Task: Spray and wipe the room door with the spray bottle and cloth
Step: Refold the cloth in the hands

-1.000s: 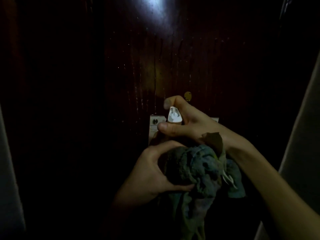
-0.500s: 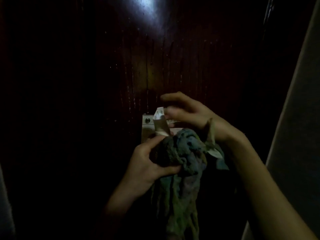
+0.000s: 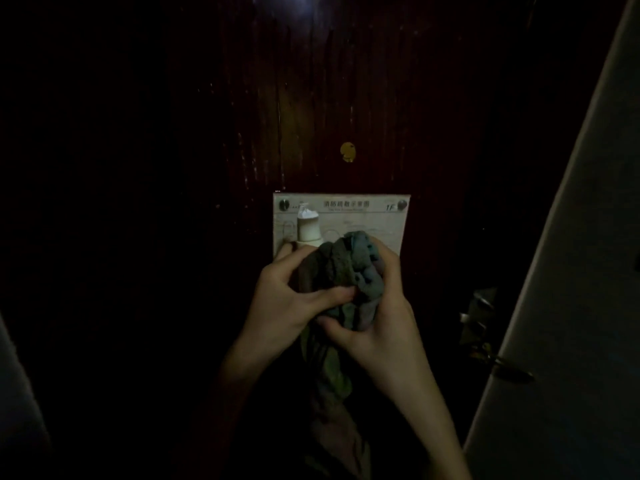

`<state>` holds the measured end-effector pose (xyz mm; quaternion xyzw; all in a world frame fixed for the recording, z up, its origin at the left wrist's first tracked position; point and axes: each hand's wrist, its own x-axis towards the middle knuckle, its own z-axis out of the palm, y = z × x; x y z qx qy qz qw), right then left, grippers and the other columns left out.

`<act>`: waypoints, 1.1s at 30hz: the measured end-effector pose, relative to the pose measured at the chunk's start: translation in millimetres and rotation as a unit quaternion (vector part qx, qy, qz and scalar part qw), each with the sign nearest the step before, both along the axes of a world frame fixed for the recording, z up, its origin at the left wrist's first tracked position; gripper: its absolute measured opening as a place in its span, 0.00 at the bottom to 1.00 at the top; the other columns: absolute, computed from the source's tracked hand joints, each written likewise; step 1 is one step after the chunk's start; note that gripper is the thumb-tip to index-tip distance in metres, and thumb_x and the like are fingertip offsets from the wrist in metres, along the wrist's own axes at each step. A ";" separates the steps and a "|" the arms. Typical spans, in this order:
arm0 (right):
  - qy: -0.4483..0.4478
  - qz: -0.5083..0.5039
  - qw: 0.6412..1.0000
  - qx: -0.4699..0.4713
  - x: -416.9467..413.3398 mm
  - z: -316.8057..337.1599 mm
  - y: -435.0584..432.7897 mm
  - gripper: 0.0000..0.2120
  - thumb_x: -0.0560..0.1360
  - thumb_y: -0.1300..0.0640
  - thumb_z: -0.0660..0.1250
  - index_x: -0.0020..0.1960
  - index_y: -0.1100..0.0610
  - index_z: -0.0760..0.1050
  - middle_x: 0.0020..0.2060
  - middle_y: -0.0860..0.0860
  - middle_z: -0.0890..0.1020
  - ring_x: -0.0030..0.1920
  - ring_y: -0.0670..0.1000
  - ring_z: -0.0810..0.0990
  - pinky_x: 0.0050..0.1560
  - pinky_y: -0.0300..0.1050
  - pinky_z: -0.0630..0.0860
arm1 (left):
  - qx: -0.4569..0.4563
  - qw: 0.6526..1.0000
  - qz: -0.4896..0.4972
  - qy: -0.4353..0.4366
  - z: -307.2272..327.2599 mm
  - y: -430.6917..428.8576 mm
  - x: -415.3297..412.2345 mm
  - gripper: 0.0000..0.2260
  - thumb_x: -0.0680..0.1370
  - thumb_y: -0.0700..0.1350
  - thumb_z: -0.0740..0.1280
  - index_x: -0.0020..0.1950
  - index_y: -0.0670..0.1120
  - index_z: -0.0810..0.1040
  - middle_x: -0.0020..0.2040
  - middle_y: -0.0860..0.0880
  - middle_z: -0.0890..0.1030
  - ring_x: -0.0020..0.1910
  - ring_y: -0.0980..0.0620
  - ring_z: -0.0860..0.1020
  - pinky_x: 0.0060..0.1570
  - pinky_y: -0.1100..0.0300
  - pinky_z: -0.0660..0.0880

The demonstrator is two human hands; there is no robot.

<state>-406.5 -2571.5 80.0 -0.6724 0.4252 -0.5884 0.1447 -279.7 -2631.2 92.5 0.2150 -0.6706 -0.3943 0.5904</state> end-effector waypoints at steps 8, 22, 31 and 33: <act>-0.181 -0.045 0.981 -0.047 9.4 -15.2 8.6 0.29 0.70 0.65 0.75 0.63 0.47 0.67 0.52 0.32 0.81 0.54 0.37 0.81 0.50 0.30 0.76 | 0.017 0.996 -0.090 0.021 -4.5 3.4 1.1 0.14 0.78 0.53 0.62 0.58 0.52 0.84 0.63 0.46 0.77 0.66 0.48 0.75 0.70 0.45 0.67; -0.485 -0.119 0.863 0.076 -21.2 -74.5 -23.8 0.25 0.75 0.60 0.71 0.70 0.55 0.68 0.57 0.52 0.80 0.56 0.51 0.80 0.54 0.44 0.76 | 0.021 0.988 0.101 0.112 14.8 -8.5 -0.5 0.10 0.80 0.42 0.64 0.50 0.54 0.84 0.59 0.42 0.78 0.55 0.54 0.81 0.51 0.64 0.78; -0.632 0.070 0.722 0.272 -0.7 -103.8 -36.8 0.26 0.72 0.47 0.72 0.68 0.55 0.75 0.62 0.59 0.81 0.61 0.60 0.80 0.65 0.62 0.73 | -0.020 0.979 0.160 0.128 18.7 -12.7 -6.7 0.10 0.81 0.43 0.63 0.56 0.54 0.82 0.60 0.43 0.77 0.56 0.55 0.80 0.54 0.61 0.78; -0.640 0.126 0.690 0.314 3.2 -100.3 -34.3 0.27 0.74 0.41 0.68 0.66 0.58 0.77 0.61 0.61 0.81 0.62 0.61 0.80 0.65 0.60 0.73 | -0.033 0.980 0.173 0.088 13.3 -8.1 -8.1 0.10 0.82 0.43 0.63 0.54 0.56 0.81 0.58 0.45 0.77 0.55 0.57 0.79 0.53 0.62 0.78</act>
